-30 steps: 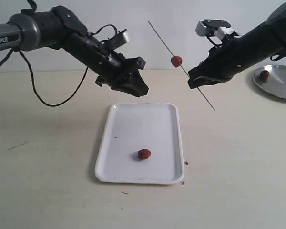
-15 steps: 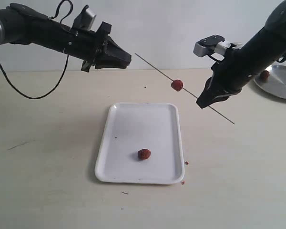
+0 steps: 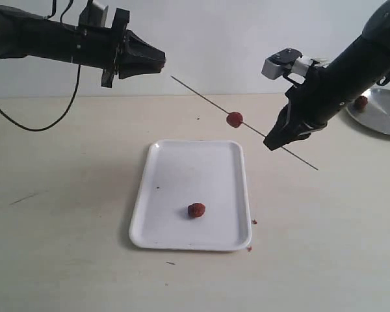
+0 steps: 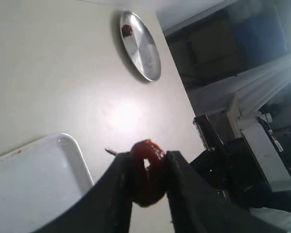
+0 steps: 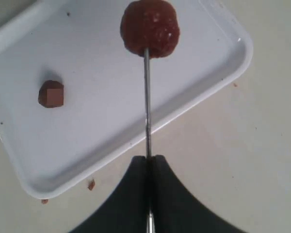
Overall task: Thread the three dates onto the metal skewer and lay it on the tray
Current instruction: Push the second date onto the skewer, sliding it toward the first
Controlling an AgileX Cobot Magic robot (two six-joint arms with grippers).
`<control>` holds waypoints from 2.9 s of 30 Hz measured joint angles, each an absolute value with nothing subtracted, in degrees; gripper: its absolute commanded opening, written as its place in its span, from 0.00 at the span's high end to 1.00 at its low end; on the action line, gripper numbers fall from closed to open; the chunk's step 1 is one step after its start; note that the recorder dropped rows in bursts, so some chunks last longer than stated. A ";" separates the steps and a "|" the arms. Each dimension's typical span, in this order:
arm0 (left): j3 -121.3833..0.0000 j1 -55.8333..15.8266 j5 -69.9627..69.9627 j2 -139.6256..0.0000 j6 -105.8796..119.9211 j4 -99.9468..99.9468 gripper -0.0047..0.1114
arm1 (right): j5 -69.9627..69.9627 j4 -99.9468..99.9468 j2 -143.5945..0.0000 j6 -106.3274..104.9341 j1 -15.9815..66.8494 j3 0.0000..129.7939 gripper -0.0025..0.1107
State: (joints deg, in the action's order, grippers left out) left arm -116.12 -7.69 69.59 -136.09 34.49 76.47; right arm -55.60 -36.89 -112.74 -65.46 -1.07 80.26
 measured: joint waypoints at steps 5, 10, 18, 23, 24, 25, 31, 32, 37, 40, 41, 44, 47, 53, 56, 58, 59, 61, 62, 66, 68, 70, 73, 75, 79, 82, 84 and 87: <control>-116.12 -6.82 69.59 -136.09 34.49 76.47 0.75 | -55.60 -38.04 -112.74 -67.89 -1.07 80.26 0.98; -116.12 -5.96 69.59 -136.09 34.49 76.47 0.75 | -55.60 -38.18 -112.74 -68.51 -1.07 80.26 0.98; -116.12 -5.36 69.59 -136.09 34.49 75.34 0.75 | -56.85 -42.37 -112.74 -72.58 -1.07 80.26 0.98; -116.12 -5.95 69.59 -136.09 34.49 75.08 0.75 | -57.35 -42.94 -112.74 -73.50 -1.07 80.26 0.98; -116.12 -6.25 69.59 -136.09 34.49 75.08 0.75 | -57.51 -42.94 -112.74 -73.50 -1.07 80.26 0.98; -116.12 -6.27 69.59 -136.09 34.49 75.20 0.75 | -57.61 -42.94 -112.74 -73.50 -1.07 80.26 0.98; -116.12 -6.27 69.59 -136.09 34.49 76.17 0.75 | -57.64 -43.09 -112.74 -73.50 -1.07 80.26 0.98; -116.12 -6.27 69.59 -136.09 34.49 76.41 0.75 | -57.67 -43.09 -112.74 -73.50 -1.07 80.26 0.98; -116.12 -6.27 69.59 -136.09 34.49 76.44 0.75 | -57.67 -43.13 -112.74 -73.50 -1.07 80.26 0.98; -116.12 -6.27 69.71 -136.09 34.49 76.44 0.75 | -57.67 -43.13 -112.74 -73.38 -1.07 80.26 0.98; -116.12 -6.27 69.71 -136.09 34.49 76.44 0.75 | -57.51 -43.13 -112.74 -73.17 -1.07 80.26 0.98; -116.12 -6.02 69.82 -136.09 34.49 76.44 0.75 | -57.10 -43.13 -112.74 -72.92 -1.07 80.26 0.98; -116.12 -5.94 69.82 -136.09 34.49 76.44 0.75 | -57.10 -43.13 -112.74 -72.92 -1.07 80.26 0.98; -116.12 -5.94 69.82 -136.09 34.49 76.44 0.75 | -57.10 -43.13 -112.74 -72.79 -1.07 80.26 0.98; -116.12 -5.94 69.82 -136.09 34.49 76.44 0.75 | -56.83 -43.13 -112.74 -72.79 -1.07 80.26 0.98; -116.12 -5.94 69.82 -136.09 34.49 76.44 0.75 | -56.39 -43.13 -112.74 -72.45 -1.07 80.26 0.98; -116.12 -5.94 69.82 -136.09 34.49 76.44 0.75 | -55.96 -43.13 -112.74 -72.36 -1.07 80.26 0.98; -116.12 -5.94 69.82 -136.09 34.49 76.44 0.75 | -55.57 -43.13 -112.74 -72.24 -1.07 80.26 0.98; -116.12 -5.94 69.82 -136.09 34.49 76.44 0.75 | -55.46 -43.13 -112.74 -72.12 -1.07 80.26 0.98; -116.12 -5.94 69.82 -136.09 34.49 76.44 0.75 | -55.36 -43.13 -112.74 -71.89 -1.07 80.26 0.98; -116.12 -6.21 69.82 -136.09 34.49 76.44 0.75 | -55.36 -43.13 -112.74 -71.89 -1.07 80.26 0.98; -116.12 -6.67 69.82 -136.09 34.49 76.44 0.75 | -55.36 -43.13 -112.74 -71.78 -1.07 80.26 0.98; -116.12 -7.17 69.82 -136.09 34.49 76.44 0.75 | -55.36 -43.13 -112.74 -71.78 -1.07 80.26 0.98; -116.12 -7.45 69.82 -136.09 34.49 76.44 0.75 | -55.36 -43.13 -112.74 -71.78 -1.07 80.26 0.98; -116.12 -7.66 69.82 -136.09 34.49 76.12 0.75 | -55.36 -43.13 -112.74 -71.78 -1.07 80.26 0.98; -116.12 -8.68 69.60 -136.09 34.49 75.97 0.75 | -55.36 -43.53 -112.74 -71.78 -1.07 80.26 0.98; -116.12 -9.37 69.50 -136.09 34.49 75.85 0.75 | -55.36 -43.83 -112.74 -71.89 -1.07 80.26 0.98; -116.12 -11.96 69.50 -136.09 35.18 75.25 0.75 | -55.36 -46.53 -112.74 -72.81 -1.07 80.26 0.98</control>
State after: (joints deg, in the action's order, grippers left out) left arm -116.12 -11.96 69.50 -136.09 35.18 75.25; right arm -55.36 -46.53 -112.74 -72.81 -1.07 80.26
